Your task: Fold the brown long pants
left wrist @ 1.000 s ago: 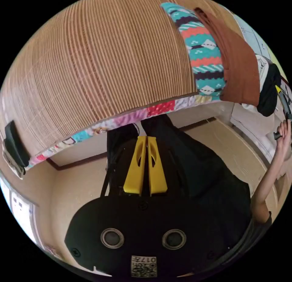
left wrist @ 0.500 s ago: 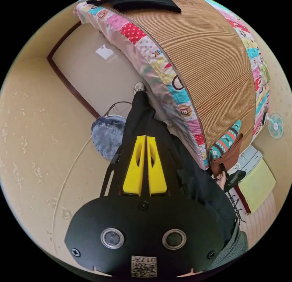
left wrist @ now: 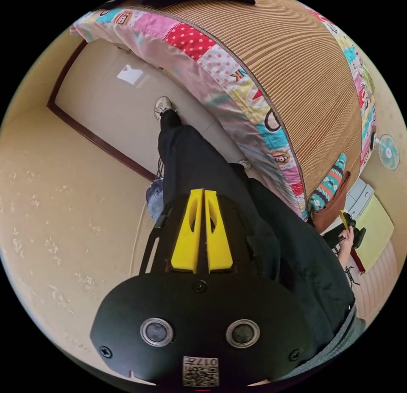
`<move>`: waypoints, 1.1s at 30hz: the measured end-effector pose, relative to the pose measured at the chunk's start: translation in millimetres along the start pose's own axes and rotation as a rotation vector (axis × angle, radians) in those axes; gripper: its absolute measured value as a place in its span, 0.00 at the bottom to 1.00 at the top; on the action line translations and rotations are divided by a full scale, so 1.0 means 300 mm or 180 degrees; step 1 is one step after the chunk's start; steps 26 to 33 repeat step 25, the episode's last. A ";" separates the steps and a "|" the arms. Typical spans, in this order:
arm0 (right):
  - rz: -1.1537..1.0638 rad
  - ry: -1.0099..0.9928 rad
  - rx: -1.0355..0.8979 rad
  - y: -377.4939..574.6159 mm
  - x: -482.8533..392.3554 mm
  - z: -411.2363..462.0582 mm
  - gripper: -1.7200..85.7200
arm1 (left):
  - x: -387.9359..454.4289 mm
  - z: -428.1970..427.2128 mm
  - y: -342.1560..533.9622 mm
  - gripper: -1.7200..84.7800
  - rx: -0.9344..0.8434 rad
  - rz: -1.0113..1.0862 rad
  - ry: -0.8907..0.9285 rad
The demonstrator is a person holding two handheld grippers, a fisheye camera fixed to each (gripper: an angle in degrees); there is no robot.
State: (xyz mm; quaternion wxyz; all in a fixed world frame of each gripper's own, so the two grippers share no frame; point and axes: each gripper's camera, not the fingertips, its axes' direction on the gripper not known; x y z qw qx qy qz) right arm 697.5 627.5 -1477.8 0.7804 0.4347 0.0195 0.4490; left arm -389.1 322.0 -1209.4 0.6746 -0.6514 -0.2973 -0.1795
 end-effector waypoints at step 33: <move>-0.3036 0.0400 -0.0618 0.615 -1.807 0.373 0.02 | -0.461 -1.153 0.765 0.01 0.2546 -0.0359 0.1375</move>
